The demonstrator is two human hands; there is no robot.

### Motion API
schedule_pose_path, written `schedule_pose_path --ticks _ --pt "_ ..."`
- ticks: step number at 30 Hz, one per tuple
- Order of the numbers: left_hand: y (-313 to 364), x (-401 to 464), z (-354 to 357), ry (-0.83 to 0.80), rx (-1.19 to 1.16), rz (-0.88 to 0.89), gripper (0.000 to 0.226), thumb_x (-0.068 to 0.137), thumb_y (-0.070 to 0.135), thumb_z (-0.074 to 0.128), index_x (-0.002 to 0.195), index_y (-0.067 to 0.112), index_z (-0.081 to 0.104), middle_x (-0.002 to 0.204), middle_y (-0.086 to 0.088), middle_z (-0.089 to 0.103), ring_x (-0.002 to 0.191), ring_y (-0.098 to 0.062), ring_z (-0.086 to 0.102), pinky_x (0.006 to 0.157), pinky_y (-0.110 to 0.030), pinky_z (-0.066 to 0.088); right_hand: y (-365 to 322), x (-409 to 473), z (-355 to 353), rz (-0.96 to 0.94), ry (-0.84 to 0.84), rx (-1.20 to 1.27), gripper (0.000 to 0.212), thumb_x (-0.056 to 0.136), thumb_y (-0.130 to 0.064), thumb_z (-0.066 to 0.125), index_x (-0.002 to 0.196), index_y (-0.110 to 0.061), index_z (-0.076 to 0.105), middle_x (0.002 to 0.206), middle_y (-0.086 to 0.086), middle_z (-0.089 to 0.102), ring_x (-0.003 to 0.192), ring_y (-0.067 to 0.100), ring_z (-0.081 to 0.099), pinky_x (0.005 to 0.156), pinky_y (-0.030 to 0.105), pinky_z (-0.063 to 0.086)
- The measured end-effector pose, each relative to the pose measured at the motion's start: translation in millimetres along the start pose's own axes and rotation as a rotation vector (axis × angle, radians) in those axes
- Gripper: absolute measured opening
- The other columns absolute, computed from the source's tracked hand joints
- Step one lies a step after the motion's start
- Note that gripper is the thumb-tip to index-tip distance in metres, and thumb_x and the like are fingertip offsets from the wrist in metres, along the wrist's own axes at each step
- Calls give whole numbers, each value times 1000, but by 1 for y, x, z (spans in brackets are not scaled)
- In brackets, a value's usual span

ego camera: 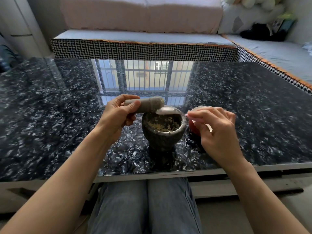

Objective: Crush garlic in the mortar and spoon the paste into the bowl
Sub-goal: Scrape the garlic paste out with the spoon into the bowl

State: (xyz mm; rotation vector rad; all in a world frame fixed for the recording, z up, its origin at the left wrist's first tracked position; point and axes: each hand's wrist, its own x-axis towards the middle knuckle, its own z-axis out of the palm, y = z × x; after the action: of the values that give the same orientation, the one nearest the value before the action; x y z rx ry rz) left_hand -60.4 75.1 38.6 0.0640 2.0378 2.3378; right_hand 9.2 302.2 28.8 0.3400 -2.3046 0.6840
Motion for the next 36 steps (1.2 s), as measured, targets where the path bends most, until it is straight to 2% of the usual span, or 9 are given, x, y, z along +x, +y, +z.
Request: schedule_pose_path --ticks 6,11,16,21,24,27,30,33,36 --pt "-1 0 3 32 3 -4 6 87 13 58 82 13 59 74 -4 54 39 -8 40 33 -16 31 -4 10 5 1 45 -8 27 77 -3 67 99 -20 68 94 -6 66 90 14 56 87 17 19" --pt "-1 2 3 16 17 -17 8 89 16 55 82 14 57 75 -4 52 40 -7 41 34 -17 31 1 1 6 -75 4 -73 22 75 -3 61 90 -17 71 91 -4 68 90 18 58 81 31 23" --pt "0 4 -1 -21 26 -28 7 90 13 53 85 15 58 75 -4 52 43 -8 42 36 -18 32 4 4 -1 50 37 96 24 77 -6 63 95 -20 68 94 -9 66 94 14 57 89 41 31" --pt "0 4 -1 -35 36 -19 10 90 12 53 83 16 58 74 -3 52 44 -9 42 36 -18 32 4 12 2 49 48 95 25 76 -6 64 96 -21 67 94 -10 65 93 13 56 88 38 31" --pt "-1 5 -1 -40 38 -13 10 90 12 53 83 16 59 74 -3 52 44 -9 42 36 -17 32 11 3 5 38 9 123 22 78 -7 64 96 -20 68 94 -7 66 94 17 58 90 48 37" --pt "-1 5 -2 -42 33 -18 11 90 12 52 83 16 59 75 -4 52 43 -8 43 36 -16 32 15 -5 3 21 -11 41 22 75 -5 65 90 -20 69 94 -8 65 94 18 56 87 34 27" --pt "-1 6 -3 -54 21 -19 11 90 12 51 84 16 59 76 -5 51 43 -9 43 36 -16 32 12 -3 -2 58 1 76 24 75 -5 64 91 -22 68 94 -12 63 95 11 54 88 31 25" --pt "-1 6 -4 -69 14 -21 11 90 12 51 84 16 59 78 -5 51 44 -9 44 36 -16 33 8 8 -3 83 33 139 29 75 0 66 95 -22 67 94 -9 66 95 14 57 92 48 36" --pt "-1 6 -4 -78 11 -23 11 90 12 51 84 16 59 77 -5 51 44 -8 44 37 -16 34 6 12 3 94 12 150 30 75 1 68 96 -22 67 94 -8 66 94 14 57 89 52 38"
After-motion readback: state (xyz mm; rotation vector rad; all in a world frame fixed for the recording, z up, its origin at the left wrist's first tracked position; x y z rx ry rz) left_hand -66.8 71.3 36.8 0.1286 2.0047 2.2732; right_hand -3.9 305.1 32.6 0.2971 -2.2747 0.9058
